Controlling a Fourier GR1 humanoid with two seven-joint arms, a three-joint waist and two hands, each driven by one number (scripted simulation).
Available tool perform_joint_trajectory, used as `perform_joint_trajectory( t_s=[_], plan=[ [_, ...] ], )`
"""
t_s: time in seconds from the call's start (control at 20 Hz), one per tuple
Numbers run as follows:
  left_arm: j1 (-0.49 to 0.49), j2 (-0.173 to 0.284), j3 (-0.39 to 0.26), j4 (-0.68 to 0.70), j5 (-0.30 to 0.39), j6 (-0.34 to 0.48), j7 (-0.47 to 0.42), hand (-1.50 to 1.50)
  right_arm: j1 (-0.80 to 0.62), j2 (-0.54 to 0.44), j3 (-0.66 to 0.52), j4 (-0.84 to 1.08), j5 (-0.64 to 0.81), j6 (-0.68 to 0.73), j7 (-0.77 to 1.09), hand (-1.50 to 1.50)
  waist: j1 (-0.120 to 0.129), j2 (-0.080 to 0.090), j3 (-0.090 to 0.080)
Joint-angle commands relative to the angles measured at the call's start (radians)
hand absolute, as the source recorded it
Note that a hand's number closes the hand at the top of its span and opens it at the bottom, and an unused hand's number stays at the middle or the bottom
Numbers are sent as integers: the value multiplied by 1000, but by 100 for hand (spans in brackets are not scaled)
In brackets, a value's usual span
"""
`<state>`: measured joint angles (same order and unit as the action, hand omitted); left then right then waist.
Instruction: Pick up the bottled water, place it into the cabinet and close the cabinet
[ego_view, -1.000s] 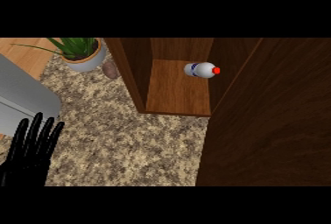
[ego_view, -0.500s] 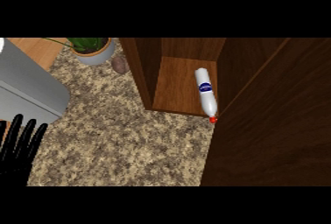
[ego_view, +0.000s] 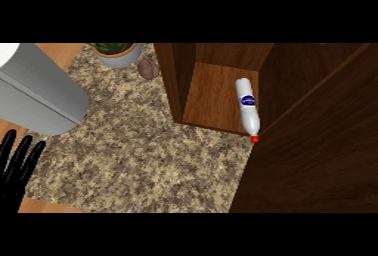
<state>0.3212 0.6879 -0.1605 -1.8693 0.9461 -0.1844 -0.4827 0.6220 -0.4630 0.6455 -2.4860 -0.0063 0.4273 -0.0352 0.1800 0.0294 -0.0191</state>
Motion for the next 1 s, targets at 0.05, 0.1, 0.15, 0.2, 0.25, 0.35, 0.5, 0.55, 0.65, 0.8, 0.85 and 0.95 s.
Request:
perform_joint_trajectory(
  t_s=[0.05, 0.1, 0.15, 0.2, 0.25, 0.35, 0.5, 0.55, 0.65, 0.8, 0.85, 0.95],
  plan=[
    [-8, 18, 13, 1, 13, -36, 4, -150, -106, 18, 137, -24, 18, 45, 117, 150, 35, 9, -5],
    [-2, 25, 10, -2, 12, -31, 14, -150, -128, 0, 127, -32, 35, 62, 115, 150, 48, 4, -7],
    [-4, 34, 20, -8, 13, -44, 10, -150, -158, -14, 109, -23, 42, 77, 121, -150, 65, 2, -6],
    [-8, 36, 15, -1, 13, -42, 19, -150, -182, -25, 100, -30, 44, 90, 120, -150, 63, 5, -7],
    [-9, 39, 24, 15, 17, -52, 14, -150, -195, -41, 95, -37, 37, 105, 121, -150, 70, 6, -11],
    [-7, 42, 25, 17, 23, -54, 20, -150, -228, -22, 82, -35, 30, 90, 125, 150, 64, 5, -9],
    [-6, 46, 31, 23, 21, -61, 18, -150, -249, -16, 89, -27, 17, 86, 149, 150, 58, 1, -10],
    [-11, 49, 35, 21, 26, -59, 22, -150, -263, -12, 84, -17, 13, 85, 149, 150, 61, 4, -9],
    [-2, 50, 35, 12, 29, -68, 19, -150, -272, -20, 85, -20, 7, 91, 167, 150, 70, -2, -10],
    [-6, 62, 45, 20, 26, -71, 24, -150, -297, -31, 66, -18, 9, 97, 175, 150, 71, -2, -12],
    [-16, 66, 51, 22, 26, -70, 24, -150, -308, -34, 58, -14, 4, 101, 175, 150, 68, 4, -12],
    [-16, 59, 49, 30, 34, -74, 23, -150, -320, -23, 56, -15, -6, 96, 176, 150, 59, 6, -12]
  ],
)
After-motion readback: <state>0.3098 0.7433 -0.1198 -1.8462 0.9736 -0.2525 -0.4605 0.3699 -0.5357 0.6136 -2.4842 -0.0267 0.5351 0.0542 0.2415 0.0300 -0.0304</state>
